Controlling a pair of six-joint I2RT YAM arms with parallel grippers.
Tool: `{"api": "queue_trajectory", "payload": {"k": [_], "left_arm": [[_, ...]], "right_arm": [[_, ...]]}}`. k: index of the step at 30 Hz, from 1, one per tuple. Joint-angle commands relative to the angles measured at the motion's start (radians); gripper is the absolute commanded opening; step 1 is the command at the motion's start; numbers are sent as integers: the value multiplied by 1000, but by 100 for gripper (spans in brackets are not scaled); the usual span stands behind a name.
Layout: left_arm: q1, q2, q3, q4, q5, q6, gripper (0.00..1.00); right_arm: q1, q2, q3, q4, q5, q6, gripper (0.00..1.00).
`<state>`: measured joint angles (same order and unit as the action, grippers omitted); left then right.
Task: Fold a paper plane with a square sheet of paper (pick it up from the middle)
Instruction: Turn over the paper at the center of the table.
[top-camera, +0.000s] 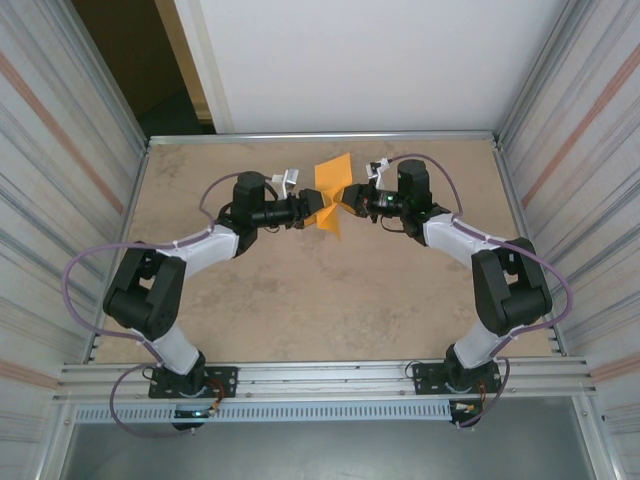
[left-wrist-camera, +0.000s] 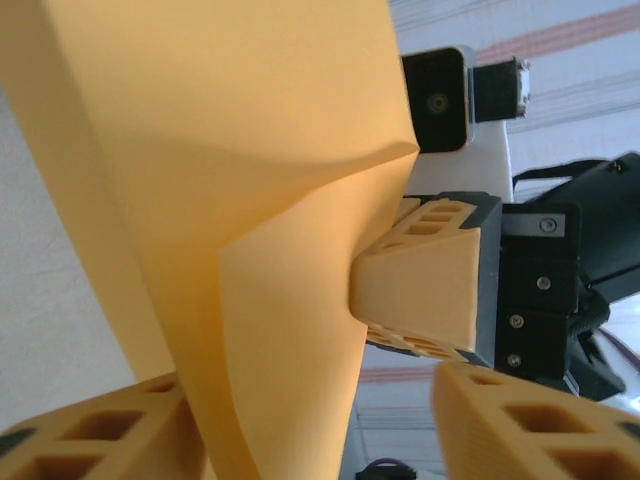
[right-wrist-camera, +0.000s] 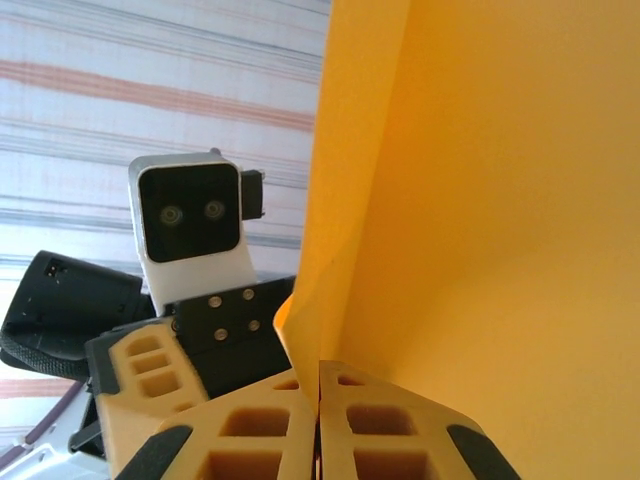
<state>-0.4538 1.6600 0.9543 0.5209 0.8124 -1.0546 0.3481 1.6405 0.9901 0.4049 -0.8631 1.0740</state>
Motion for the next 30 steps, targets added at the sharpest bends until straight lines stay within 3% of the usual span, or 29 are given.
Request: {"api": "queue_trajectory", "payload": {"k": [1, 11, 19, 22, 25, 30], "left_arm": [[-3, 2, 30, 47, 29, -6, 50], [1, 21, 46, 2, 17, 23, 16], [15, 18, 63, -114, -2, 99, 8], [27, -10, 82, -273, -42, 204, 7], [35, -47, 147, -569, -155, 386, 7], [11, -60, 329, -1075, -558, 667, 8]], "right_arm": [[-13, -32, 0, 33, -28, 24, 11], [-31, -45, -14, -78, -2, -31, 26], [-71, -90, -29, -249, 94, -113, 43], [-115, -129, -47, -344, 178, -158, 51], [-148, -175, -50, -442, 272, -219, 56], [-155, -228, -42, -552, 408, -289, 59]]}}
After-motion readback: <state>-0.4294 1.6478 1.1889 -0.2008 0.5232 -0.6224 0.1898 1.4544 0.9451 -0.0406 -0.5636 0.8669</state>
